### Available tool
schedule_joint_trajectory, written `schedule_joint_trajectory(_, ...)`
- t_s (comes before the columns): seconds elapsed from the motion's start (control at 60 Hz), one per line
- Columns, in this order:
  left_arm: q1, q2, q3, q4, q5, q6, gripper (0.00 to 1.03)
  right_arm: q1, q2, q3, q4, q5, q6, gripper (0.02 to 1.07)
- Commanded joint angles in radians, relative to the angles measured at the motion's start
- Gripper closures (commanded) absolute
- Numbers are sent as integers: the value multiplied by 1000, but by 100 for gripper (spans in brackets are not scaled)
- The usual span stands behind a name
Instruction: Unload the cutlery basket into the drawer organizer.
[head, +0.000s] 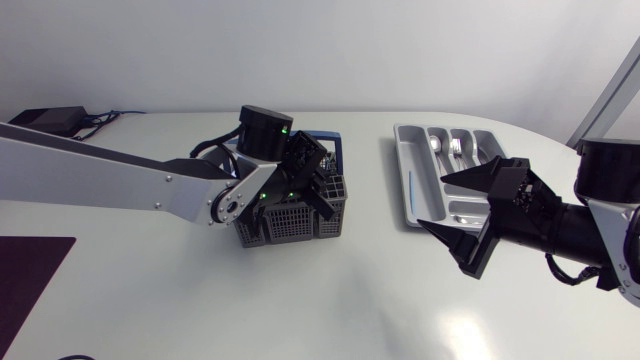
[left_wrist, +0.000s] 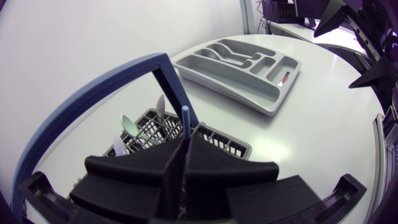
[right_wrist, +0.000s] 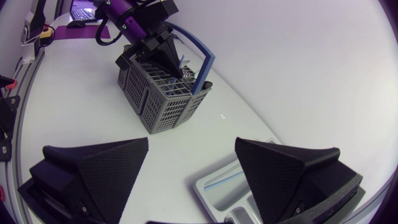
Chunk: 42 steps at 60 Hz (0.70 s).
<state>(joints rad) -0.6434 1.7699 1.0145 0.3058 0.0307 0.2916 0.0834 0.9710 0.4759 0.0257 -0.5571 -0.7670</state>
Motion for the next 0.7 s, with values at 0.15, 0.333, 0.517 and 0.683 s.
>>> schedule_joint_trajectory(0.15, 19, -64, -5, 7, 41, 20, 97, 6, 12, -23, 5, -1, -6, 7)
schedule_joint_trajectory(0.333, 25, -125, -11, -11, 63, 17, 97, 10, 11, -23, 3, -1, -6, 7)
schedule_joint_trajectory(0.517, 19, -225, -25, -57, 63, 20, 97, 12, 6, -22, -4, -1, -6, 7)
schedule_joint_trajectory(0.683, 2, -302, -36, -114, 63, 18, 97, 18, -3, -22, -9, -1, -2, 7)
